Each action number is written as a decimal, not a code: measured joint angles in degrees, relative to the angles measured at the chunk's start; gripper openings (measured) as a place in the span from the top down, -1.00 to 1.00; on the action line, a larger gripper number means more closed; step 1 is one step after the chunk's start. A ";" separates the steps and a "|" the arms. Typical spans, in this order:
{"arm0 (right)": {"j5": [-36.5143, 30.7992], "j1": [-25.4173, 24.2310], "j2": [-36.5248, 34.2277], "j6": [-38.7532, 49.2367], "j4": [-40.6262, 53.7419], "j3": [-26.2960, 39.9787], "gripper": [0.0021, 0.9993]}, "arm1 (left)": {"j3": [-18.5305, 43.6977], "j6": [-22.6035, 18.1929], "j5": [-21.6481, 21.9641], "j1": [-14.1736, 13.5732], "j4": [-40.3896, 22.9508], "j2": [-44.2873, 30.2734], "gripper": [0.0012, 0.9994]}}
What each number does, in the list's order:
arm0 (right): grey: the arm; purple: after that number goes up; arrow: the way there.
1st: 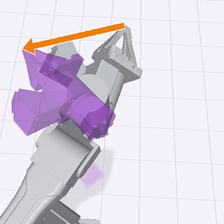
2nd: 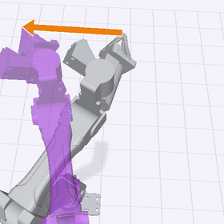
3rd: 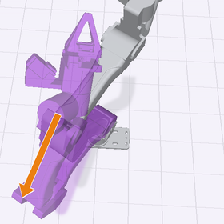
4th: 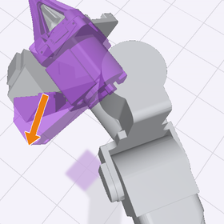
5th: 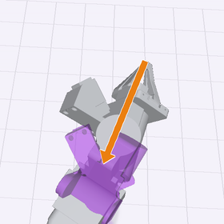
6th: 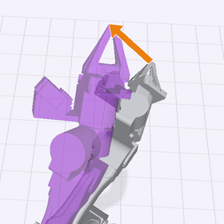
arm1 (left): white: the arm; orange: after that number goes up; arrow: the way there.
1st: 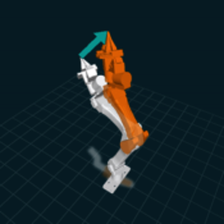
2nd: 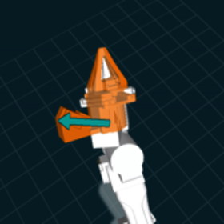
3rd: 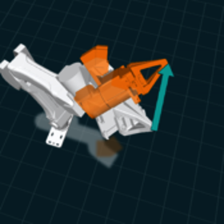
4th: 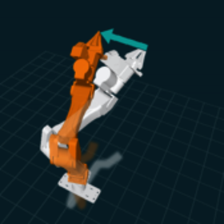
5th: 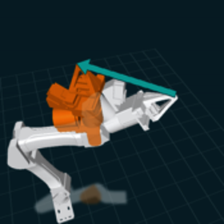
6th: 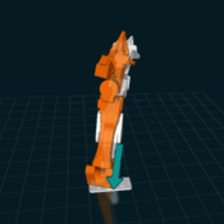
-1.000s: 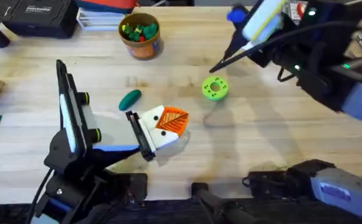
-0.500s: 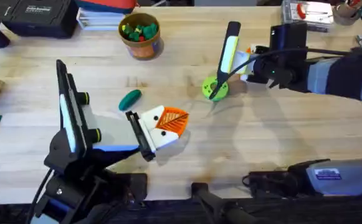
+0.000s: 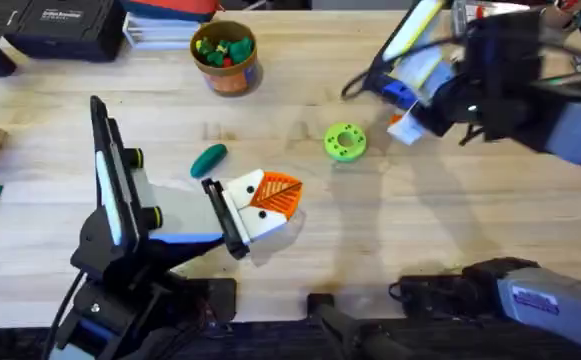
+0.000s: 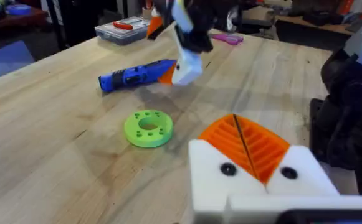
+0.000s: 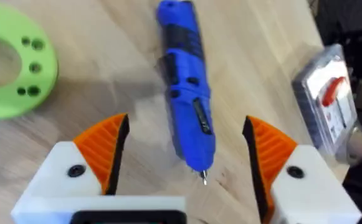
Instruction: Pick up the gripper from the table and insert it into the empty holder that is missing its gripper. Then pick up a screw, insert it into the mounting hole, and use the screwdriver to tighten it. Finally, clean up the table by picking up the vegetable and placing it into the bucket.
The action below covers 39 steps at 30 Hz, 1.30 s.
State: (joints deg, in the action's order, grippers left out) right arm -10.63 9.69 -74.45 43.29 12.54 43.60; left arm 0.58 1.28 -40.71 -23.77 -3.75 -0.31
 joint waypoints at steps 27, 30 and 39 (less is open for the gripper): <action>13.52 5.20 26.21 -19.77 14.14 5.35 -0.99 | 20.61 4.37 19.71 0.00 -21.58 -6.88 -0.97; 13.92 5.20 26.22 -19.78 16.25 5.35 -0.99 | 31.01 4.35 26.51 0.00 -29.48 -14.89 -0.97; 14.58 5.20 26.21 -21.31 19.68 5.35 -0.99 | 51.84 4.34 40.57 0.00 -44.92 -39.26 -0.97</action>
State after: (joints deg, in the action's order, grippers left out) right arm 3.95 14.90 -48.24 21.98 32.22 48.95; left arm 52.42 5.62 -0.14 -23.77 -48.66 -39.56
